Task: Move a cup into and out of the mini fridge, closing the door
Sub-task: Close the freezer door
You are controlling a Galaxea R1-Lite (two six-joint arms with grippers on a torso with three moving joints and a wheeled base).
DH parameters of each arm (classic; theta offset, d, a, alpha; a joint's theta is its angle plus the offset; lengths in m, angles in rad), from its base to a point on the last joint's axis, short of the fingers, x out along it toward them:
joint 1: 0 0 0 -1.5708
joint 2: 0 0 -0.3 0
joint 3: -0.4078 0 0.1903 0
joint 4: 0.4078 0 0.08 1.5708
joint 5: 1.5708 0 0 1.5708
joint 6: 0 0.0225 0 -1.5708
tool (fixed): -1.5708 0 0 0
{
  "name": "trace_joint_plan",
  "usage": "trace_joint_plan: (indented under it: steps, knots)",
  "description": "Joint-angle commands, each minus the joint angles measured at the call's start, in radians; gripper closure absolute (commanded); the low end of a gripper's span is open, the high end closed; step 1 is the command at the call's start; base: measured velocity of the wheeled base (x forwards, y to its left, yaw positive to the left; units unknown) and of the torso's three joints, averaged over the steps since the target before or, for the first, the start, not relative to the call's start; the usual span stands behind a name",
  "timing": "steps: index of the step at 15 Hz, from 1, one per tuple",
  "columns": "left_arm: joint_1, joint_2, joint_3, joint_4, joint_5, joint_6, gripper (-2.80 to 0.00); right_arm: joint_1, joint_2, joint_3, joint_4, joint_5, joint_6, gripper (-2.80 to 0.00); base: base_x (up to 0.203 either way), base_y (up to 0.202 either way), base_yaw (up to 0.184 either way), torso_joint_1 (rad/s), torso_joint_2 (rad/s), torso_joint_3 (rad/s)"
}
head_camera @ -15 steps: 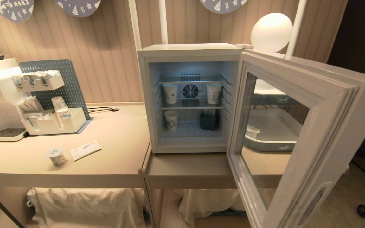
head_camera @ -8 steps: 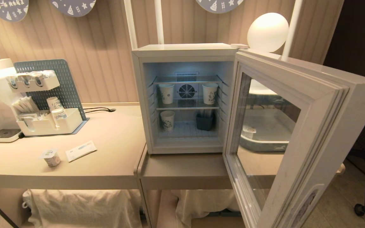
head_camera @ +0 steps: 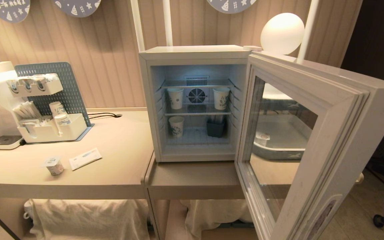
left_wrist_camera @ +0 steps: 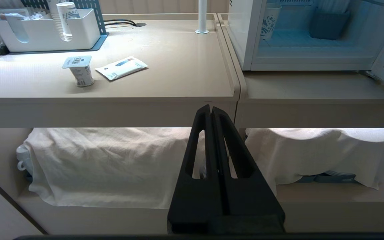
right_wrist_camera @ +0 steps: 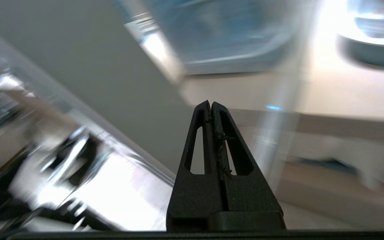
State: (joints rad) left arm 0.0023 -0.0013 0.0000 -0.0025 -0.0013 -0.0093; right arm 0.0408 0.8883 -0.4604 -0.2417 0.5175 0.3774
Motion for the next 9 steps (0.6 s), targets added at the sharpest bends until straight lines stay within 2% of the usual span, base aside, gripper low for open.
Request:
trace_joint_plan:
  steps: [1, 3, 5, 9]
  knots:
    - [0.001, 0.001, 0.003, -0.001, 0.0, -0.001, 0.0, 0.0, 0.155, 0.004, -0.11, 0.168, 0.004, 0.0, 0.0, 0.0, 0.0, 0.0, 0.0, 0.0]
    - [0.001, 0.001, 0.003, -0.001, 0.0, -0.001, 0.0, -0.003, 0.162, 0.015, -0.146, 0.3, -0.012, 0.0, 0.0, 0.0, 0.0, 0.0, 0.0, 0.0]
    - [0.001, 0.001, 0.003, -0.001, 0.0, -0.001, 0.0, -0.005, 0.167, 0.018, -0.145, 0.425, -0.067, 0.0, 0.0, 0.0, 0.0, 0.0, 0.0, 0.0]
    - [0.001, 0.001, 0.003, -0.001, 0.0, -0.001, 0.0, -0.003, 0.22, 0.012, -0.156, 0.454, -0.07, 0.0, 0.0, 0.0, 0.0, 0.0, 0.0, 0.0]
